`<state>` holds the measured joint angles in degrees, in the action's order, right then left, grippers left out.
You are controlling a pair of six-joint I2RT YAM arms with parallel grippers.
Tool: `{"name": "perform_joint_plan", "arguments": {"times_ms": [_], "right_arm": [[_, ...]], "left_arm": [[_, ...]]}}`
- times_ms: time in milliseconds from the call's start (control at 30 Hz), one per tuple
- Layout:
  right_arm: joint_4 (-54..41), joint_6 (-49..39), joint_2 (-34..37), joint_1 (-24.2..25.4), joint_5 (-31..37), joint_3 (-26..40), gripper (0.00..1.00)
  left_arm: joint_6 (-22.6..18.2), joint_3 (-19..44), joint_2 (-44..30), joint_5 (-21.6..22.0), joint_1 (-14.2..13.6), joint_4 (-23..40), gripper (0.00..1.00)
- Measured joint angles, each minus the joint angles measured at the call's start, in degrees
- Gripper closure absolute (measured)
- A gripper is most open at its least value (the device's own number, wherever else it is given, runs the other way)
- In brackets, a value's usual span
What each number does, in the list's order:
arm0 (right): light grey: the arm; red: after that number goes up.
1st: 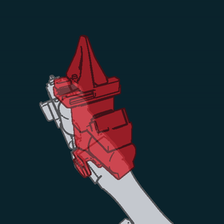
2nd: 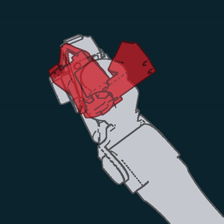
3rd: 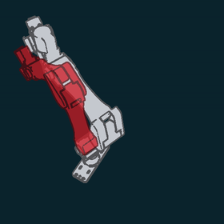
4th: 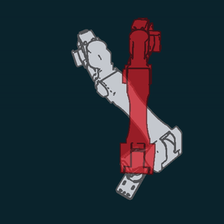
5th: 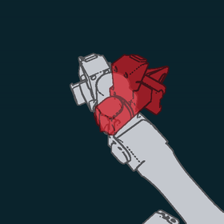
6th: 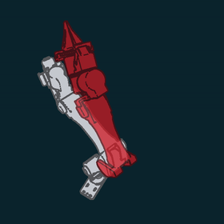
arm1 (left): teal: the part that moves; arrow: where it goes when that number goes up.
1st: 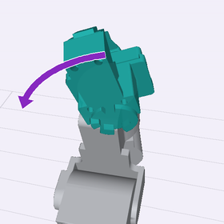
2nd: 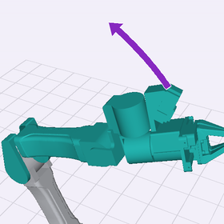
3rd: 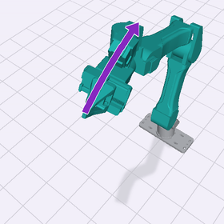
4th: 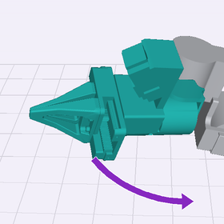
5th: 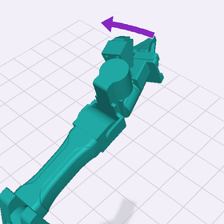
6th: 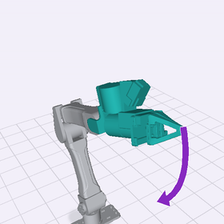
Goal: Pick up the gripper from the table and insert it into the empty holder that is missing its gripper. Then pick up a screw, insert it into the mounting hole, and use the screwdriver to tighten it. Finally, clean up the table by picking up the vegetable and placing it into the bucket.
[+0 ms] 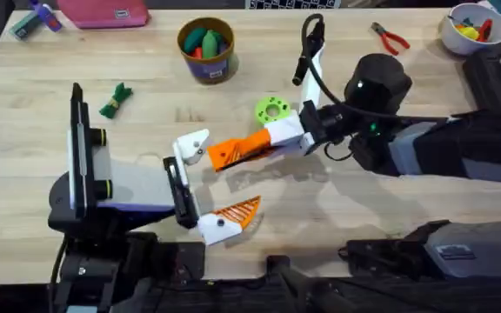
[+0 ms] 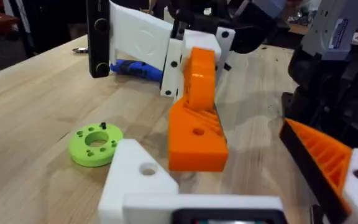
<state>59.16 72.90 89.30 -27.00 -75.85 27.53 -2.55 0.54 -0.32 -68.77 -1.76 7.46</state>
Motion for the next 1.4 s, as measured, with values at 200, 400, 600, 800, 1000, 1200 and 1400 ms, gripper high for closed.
{"name": "perform_joint_plan", "arguments": {"times_ms": [200,400,600,800,1000,1200,1400], "right_arm": [[0.99,-2.02,3.39,-0.06,0.43,-0.02,0.993],[4.76,-2.66,4.3,-0.91,0.63,-0.09,0.993],[4.74,-2.62,4.3,-1.22,0.73,-0.09,0.993],[4.75,-2.15,4.3,-1.22,1.37,-0.09,0.993],[4.72,-1.13,4.3,-1.28,2.02,-0.09,0.993],[4.72,-1.15,4.3,-2.03,2.34,-0.02,0.993],[4.71,-1.3,4.3,-2.23,2.43,0.36,0.993]], "left_arm": [[0.0,0.0,0.02,0.0,0.0,0.0,0.013],[0.0,0.0,0.01,0.0,0.0,0.0,0.013],[0.0,0.0,0.02,0.0,0.0,0.0,0.014],[0.0,0.0,0.0,0.0,0.0,0.0,0.013],[0.0,0.0,0.02,0.0,0.0,0.0,0.013],[0.0,0.0,0.02,0.0,0.0,0.0,0.013],[0.0,0.0,0.01,0.02,0.01,0.0,0.013]]}}
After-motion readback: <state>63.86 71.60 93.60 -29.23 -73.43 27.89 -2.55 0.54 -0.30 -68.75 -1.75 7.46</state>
